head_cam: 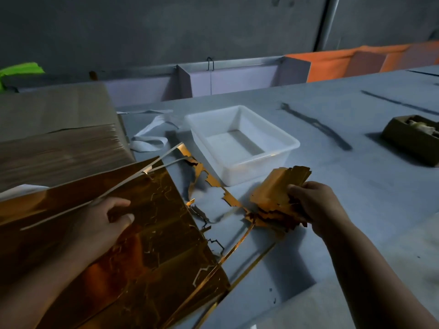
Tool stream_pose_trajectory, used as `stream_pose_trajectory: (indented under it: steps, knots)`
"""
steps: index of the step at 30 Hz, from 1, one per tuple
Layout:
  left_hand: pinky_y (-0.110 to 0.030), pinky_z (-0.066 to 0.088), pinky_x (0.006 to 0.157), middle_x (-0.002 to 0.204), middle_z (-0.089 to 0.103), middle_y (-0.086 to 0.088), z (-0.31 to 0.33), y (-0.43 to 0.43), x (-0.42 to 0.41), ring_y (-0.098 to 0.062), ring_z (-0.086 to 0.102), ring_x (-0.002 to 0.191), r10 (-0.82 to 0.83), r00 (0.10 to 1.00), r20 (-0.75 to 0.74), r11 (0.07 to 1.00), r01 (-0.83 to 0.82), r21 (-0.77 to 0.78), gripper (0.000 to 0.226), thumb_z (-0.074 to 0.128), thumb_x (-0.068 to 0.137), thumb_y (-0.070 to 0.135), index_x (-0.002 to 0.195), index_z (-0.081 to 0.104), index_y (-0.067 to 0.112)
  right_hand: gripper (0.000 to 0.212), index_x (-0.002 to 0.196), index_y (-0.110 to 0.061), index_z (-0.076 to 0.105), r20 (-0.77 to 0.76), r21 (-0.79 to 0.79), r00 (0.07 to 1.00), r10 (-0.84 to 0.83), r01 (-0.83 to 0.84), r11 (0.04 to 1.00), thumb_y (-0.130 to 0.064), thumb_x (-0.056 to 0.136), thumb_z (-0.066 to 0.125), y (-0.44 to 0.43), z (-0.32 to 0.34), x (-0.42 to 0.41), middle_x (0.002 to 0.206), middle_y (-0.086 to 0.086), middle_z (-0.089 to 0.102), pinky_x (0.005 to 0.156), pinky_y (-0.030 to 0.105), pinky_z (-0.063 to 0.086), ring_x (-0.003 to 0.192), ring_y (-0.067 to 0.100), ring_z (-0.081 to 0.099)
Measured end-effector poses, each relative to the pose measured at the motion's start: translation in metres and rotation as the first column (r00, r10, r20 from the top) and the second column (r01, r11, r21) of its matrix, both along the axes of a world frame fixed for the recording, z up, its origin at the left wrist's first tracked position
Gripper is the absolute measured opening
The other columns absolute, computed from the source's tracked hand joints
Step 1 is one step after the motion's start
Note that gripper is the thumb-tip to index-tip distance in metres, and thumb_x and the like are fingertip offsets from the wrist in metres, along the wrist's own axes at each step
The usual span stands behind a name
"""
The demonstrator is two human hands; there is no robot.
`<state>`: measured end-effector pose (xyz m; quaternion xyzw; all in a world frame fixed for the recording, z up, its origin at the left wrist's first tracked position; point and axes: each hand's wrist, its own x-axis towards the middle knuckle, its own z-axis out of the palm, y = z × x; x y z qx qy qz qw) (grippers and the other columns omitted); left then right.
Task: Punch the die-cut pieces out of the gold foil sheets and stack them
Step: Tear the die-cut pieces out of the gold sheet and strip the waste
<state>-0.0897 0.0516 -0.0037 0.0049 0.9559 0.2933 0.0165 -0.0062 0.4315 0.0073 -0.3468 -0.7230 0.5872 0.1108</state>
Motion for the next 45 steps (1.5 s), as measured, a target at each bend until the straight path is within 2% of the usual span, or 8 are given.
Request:
stream_pose_trajectory:
  steps: [10, 15, 17, 20, 23, 26, 40, 45]
  knots:
    - [-0.031, 0.038, 0.088, 0.134, 0.052, 0.006, 0.0, -0.027, 0.013, -0.015, 0.047, 0.124, 0.021, 1.0, -0.009, 0.997, -0.02, 0.073, 0.031, 0.068, 0.089, 0.03, 0.117, 0.06, 0.04, 0.053, 0.087, 0.002, 0.064, 0.242, 0.514, 0.967, -0.076, -0.061, 0.856, -0.051, 0.09, 0.057, 0.009, -0.012, 0.003, 0.072, 0.023, 0.067, 0.069, 0.042, 0.055, 0.072, 0.039, 0.065]
    - [-0.027, 0.04, 0.088, 0.129, 0.055, 0.01, 0.0, -0.052, 0.028, -0.008, 0.049, 0.116, 0.053, 0.998, -0.021, 0.997, -0.052, 0.057, 0.031, 0.067, 0.09, 0.031, 0.118, 0.06, 0.041, 0.028, 0.082, -0.016, 0.063, 0.058, 0.532, 0.973, 0.223, -0.219, 0.818, -0.042, 0.093, 0.061, -0.057, 0.011, 0.007, 0.076, 0.015, 0.065, 0.065, 0.038, 0.049, 0.068, 0.032, 0.061]
    - [-0.027, 0.04, 0.088, 0.128, 0.056, 0.01, 0.002, -0.062, 0.033, -0.008, 0.051, 0.114, 0.077, 0.996, -0.035, 0.996, -0.075, 0.048, 0.029, 0.067, 0.09, 0.032, 0.117, 0.061, 0.04, 0.019, 0.087, -0.02, 0.064, 0.058, 0.371, 0.885, 0.462, -0.449, 0.813, -0.037, 0.094, 0.061, -0.096, 0.023, 0.01, 0.076, 0.01, 0.065, 0.062, 0.037, 0.05, 0.066, 0.024, 0.061]
    - [-0.029, 0.042, 0.087, 0.13, 0.055, 0.009, 0.006, -0.074, 0.039, -0.01, 0.051, 0.115, 0.108, 0.993, -0.053, 0.994, -0.107, 0.019, 0.029, 0.065, 0.091, 0.034, 0.119, 0.06, 0.04, 0.016, 0.097, -0.025, 0.062, 0.233, 0.227, 0.631, 0.74, -0.775, 0.59, -0.039, 0.096, 0.055, -0.144, 0.028, 0.012, 0.085, 0.001, 0.066, 0.056, 0.023, 0.045, 0.068, 0.012, 0.062]
    - [-0.026, 0.044, 0.077, 0.127, 0.05, 0.01, 0.007, -0.077, 0.05, -0.007, 0.051, 0.103, 0.078, 0.995, -0.063, 0.995, -0.082, -0.058, 0.032, 0.06, 0.093, 0.04, 0.125, 0.056, 0.039, 0.015, 0.098, -0.032, 0.059, 0.362, 0.231, 0.411, 0.837, -0.909, 0.346, -0.046, 0.096, 0.053, -0.18, 0.022, 0.017, 0.091, -0.006, 0.065, 0.062, 0.019, 0.047, 0.076, 0.006, 0.063]
    - [-0.021, 0.041, 0.075, 0.131, 0.044, 0.013, 0.001, -0.071, 0.068, -0.003, 0.046, 0.103, -0.052, 0.997, -0.048, 0.991, 0.045, -0.124, 0.037, 0.053, 0.095, 0.046, 0.131, 0.05, 0.04, 0.022, 0.107, -0.034, 0.056, 0.431, 0.312, 0.353, 0.831, -0.922, 0.229, -0.052, 0.094, 0.055, -0.201, 0.012, 0.023, 0.101, -0.012, 0.061, 0.073, 0.021, 0.05, 0.087, 0.003, 0.059]
    - [-0.029, 0.04, 0.102, 0.146, 0.031, 0.014, -0.025, -0.058, 0.083, -0.009, 0.035, 0.131, -0.165, 0.985, -0.047, 0.962, 0.15, -0.227, 0.052, 0.046, 0.095, 0.056, 0.143, 0.035, 0.04, 0.054, 0.133, -0.027, 0.043, 0.431, 0.115, 0.326, 0.841, -0.945, 0.308, -0.014, 0.088, 0.07, -0.238, 0.005, 0.028, 0.097, -0.012, 0.045, 0.055, 0.018, 0.05, 0.078, 0.01, 0.057]
    - [-0.028, 0.037, 0.103, 0.146, 0.031, 0.014, -0.033, -0.056, 0.079, -0.009, 0.034, 0.133, -0.144, 0.986, -0.089, 0.957, 0.116, -0.268, 0.051, 0.044, 0.095, 0.057, 0.143, 0.034, 0.041, 0.057, 0.134, -0.028, 0.037, 0.463, 0.333, 0.41, 0.786, -0.902, 0.274, -0.025, 0.088, 0.071, -0.247, 0.007, 0.035, 0.088, -0.013, 0.042, 0.061, 0.017, 0.046, 0.075, 0.005, 0.047]
